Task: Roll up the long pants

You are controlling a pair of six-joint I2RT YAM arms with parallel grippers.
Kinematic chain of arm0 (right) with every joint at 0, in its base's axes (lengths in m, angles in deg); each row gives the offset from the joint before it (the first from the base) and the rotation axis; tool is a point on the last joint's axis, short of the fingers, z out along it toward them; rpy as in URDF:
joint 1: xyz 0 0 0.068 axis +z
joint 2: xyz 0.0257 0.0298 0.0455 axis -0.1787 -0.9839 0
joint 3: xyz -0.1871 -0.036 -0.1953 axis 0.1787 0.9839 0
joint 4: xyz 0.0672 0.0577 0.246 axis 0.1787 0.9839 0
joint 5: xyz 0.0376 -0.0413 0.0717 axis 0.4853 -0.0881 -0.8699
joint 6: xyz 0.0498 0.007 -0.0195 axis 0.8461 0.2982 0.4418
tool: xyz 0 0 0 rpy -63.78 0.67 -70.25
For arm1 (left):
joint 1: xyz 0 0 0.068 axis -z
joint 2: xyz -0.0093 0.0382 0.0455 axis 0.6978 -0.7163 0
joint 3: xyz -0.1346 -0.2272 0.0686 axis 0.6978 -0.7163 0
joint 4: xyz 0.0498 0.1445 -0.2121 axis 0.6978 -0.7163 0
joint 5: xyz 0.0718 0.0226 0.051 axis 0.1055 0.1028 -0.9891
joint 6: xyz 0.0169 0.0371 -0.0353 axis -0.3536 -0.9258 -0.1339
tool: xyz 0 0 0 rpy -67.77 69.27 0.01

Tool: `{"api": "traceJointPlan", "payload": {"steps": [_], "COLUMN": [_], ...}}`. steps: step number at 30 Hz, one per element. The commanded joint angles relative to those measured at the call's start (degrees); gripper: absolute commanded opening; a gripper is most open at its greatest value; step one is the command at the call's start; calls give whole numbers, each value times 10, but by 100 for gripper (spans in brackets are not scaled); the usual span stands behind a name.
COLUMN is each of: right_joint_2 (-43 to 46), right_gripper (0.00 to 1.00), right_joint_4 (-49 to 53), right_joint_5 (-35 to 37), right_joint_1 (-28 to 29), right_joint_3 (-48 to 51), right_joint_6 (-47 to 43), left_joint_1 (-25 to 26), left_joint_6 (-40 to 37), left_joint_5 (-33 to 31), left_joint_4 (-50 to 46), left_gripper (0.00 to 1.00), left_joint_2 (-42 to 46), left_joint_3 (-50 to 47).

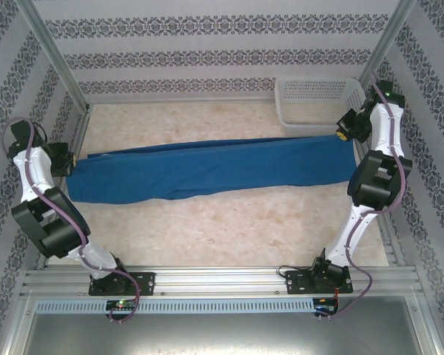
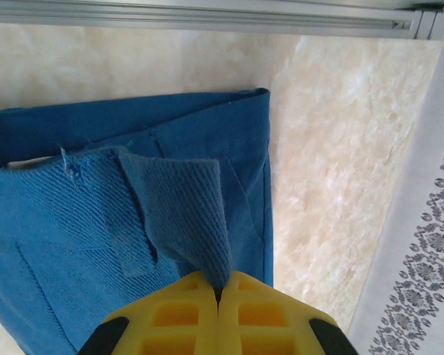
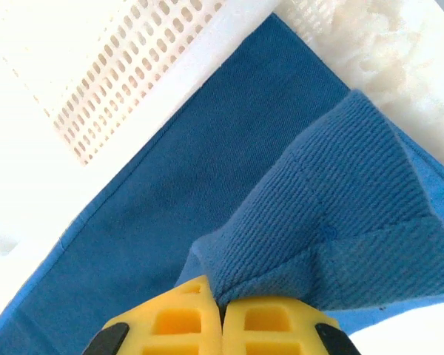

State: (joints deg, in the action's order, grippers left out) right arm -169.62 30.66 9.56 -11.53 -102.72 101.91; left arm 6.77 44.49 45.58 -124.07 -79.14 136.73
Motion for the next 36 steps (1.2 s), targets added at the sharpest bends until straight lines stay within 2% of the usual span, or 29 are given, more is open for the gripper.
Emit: {"api": "traceJointPlan", "payload": {"steps": [1, 9, 10, 11, 12, 13, 14, 15, 16, 20, 21, 22, 23, 24, 25, 26, 32, 36], "right_joint_2": [-23, -72, -75, -80, -84, -86, -88, -88, -86, -46, -34, -19, -6, 9, 21, 35, 93, 68], "right_gripper": [0, 0, 0, 4, 22, 50, 72, 84, 88, 89, 88, 84, 73, 51, 19, 0, 0, 0], "right_joint_4": [-28, -8, -8, -9, -12, -16, -16, -14, -10, -14, -14, -15, -18, -23, -27, -31, -56, -64], "right_joint_5": [83, 95, 98, 100, 98, 93, 92, 93, 99, 110, 118, 126, 126, 125, 120, 112, 161, 166], "right_joint_1": [-15, -9, -8, -7, -6, -7, -5, -3, -1, 14, 20, 29, 37, 46, 55, 68, 155, 190], "right_joint_3": [-48, -89, -90, -90, -90, -91, -94, -98, -103, -100, -98, -96, -91, -82, -70, -54, 81, 143], "right_joint_6": [-14, -23, -24, -26, -29, -34, -38, -42, -47, -64, -70, -76, -82, -84, -86, -94, -119, -98], "left_joint_1": [-3, 13, 14, 14, 14, 14, 14, 14, 14, 14, 14, 14, 15, 17, 19, 24, 71, 110], "left_joint_6": [-23, -42, -45, -48, -54, -62, -67, -70, -75, -88, -88, -87, -86, -84, -84, -86, -68, -45], "left_joint_5": [-73, -76, -76, -73, -69, -62, -60, -60, -59, -59, -59, -57, -54, -52, -49, -48, -55, -59], "left_joint_4": [65, 49, 47, 47, 50, 56, 57, 56, 52, 18, 9, 1, -5, -11, -14, -14, 42, 86], "left_gripper": [0, 0, 3, 17, 36, 65, 95, 100, 100, 100, 96, 79, 53, 21, 0, 0, 0, 0], "left_joint_2": [-26, -86, -91, -97, -102, -105, -106, -105, -105, -99, -99, -97, -94, -91, -88, -83, -36, -34], "left_joint_3": [37, 75, 78, 81, 85, 89, 94, 98, 106, 145, 150, 154, 154, 151, 145, 135, 13, -60]}}
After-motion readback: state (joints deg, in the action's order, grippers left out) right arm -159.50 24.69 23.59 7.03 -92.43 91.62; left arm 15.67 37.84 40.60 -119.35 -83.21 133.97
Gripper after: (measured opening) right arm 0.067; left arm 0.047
